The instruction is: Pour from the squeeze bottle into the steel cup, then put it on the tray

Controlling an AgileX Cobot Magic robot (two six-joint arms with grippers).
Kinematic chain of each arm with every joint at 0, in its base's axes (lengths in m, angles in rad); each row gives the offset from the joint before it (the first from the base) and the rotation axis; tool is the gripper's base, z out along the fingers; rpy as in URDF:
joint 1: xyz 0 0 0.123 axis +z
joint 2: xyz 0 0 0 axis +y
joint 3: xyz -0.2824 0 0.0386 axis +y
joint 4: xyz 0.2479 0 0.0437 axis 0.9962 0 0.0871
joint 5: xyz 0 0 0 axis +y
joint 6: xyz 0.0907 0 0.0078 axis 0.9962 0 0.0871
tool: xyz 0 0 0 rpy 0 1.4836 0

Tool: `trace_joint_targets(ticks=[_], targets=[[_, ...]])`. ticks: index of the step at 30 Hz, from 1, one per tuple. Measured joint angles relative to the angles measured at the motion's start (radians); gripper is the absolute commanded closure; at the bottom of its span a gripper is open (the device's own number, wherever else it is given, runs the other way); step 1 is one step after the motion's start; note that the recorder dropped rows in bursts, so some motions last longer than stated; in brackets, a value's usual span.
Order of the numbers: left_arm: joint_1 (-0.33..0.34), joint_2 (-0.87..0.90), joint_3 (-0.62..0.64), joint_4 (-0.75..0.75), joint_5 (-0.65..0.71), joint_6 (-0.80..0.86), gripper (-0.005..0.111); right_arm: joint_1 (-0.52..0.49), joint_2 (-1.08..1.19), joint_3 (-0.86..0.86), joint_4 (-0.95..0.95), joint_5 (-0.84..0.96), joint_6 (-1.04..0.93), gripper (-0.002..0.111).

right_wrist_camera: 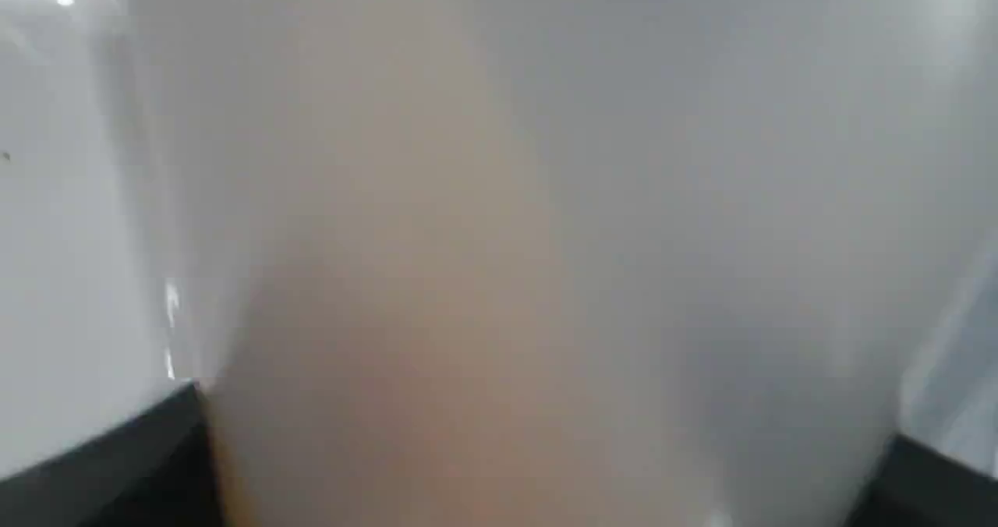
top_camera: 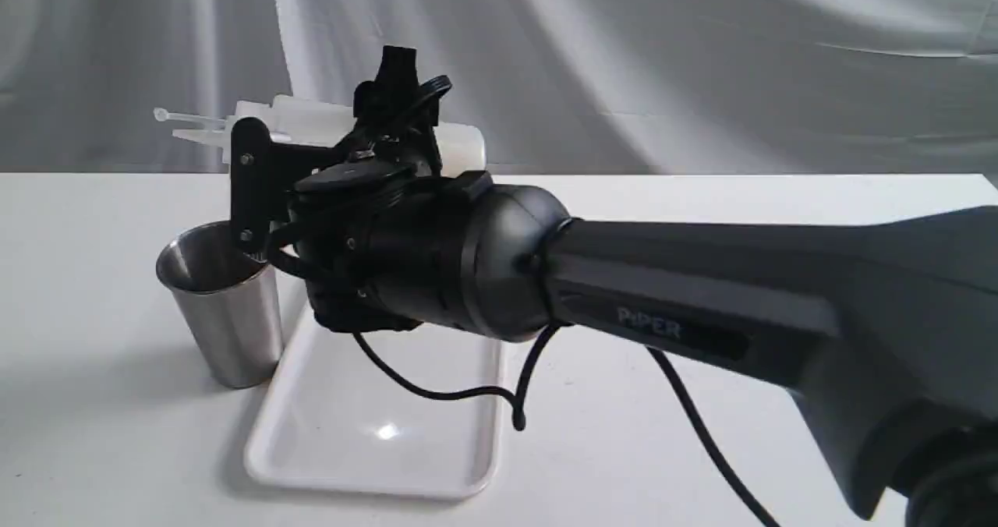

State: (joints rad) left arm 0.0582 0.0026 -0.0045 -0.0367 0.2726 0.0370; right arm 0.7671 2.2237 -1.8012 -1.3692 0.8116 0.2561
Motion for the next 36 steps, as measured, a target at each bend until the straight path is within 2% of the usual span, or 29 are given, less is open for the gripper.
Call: trace_joint_targets(ticks=[13,36], targets=[[0.0,0.0,0.0,0.001,0.0,0.0,0.098,0.0,0.037,0.0,-0.037,0.074,-0.183,0.108],[0.0,0.0,0.0,0.002,0.0,0.0,0.098,0.0,0.039,-0.031,-0.197,0.127,-0.314,0.108]])
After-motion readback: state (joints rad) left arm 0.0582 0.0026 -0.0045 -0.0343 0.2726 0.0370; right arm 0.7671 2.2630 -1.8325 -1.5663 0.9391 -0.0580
